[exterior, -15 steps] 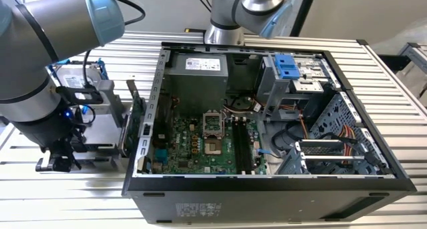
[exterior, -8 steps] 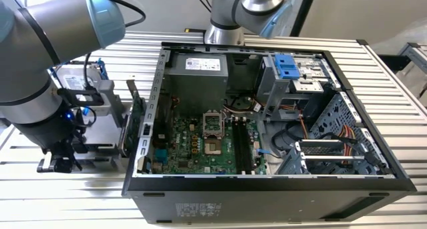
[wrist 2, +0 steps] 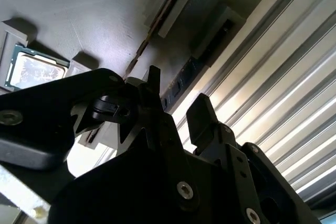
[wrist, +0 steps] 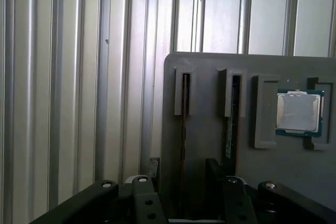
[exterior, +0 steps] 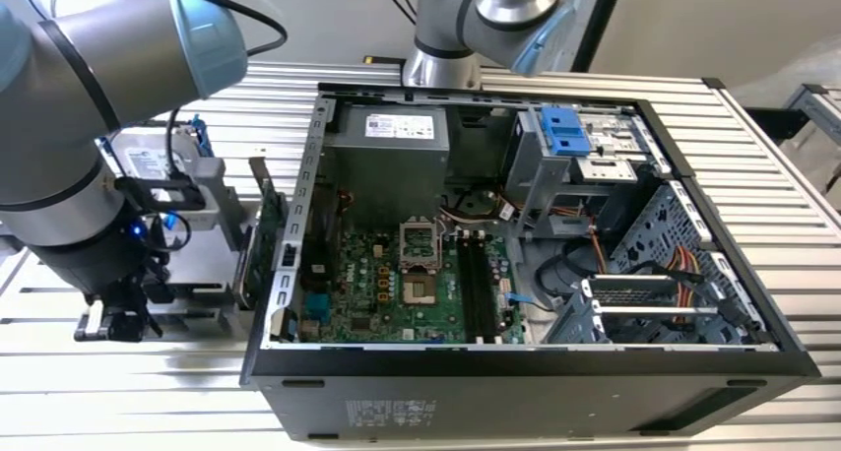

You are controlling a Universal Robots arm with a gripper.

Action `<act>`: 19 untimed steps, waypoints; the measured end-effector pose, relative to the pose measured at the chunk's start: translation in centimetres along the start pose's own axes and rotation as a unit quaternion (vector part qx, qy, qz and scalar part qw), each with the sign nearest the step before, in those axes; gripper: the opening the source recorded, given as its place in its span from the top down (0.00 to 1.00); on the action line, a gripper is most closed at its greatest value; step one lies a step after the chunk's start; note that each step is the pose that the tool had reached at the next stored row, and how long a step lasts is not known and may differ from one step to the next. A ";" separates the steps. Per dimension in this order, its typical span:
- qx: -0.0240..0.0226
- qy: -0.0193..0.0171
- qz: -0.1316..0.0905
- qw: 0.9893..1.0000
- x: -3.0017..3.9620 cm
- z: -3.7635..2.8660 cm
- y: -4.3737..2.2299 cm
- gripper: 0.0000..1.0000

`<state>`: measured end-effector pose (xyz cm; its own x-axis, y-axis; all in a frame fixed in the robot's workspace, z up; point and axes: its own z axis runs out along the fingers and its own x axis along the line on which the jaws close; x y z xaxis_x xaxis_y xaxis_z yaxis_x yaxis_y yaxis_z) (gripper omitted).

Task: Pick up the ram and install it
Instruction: 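Pick up the ram and move it above insertion slot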

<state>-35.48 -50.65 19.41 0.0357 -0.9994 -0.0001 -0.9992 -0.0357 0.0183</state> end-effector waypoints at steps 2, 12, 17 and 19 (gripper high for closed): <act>0.000 0.000 0.000 1.000 0.00 0.07 0.00 0.00; 0.000 0.000 0.000 1.000 0.00 0.07 0.00 0.00; 0.000 0.000 0.000 1.000 0.00 0.07 0.00 1.00; 0.000 0.000 0.000 1.000 0.00 0.07 0.00 1.00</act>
<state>-35.48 -50.65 19.34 0.0357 -0.9994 -0.0006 -0.9992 -0.0357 0.0182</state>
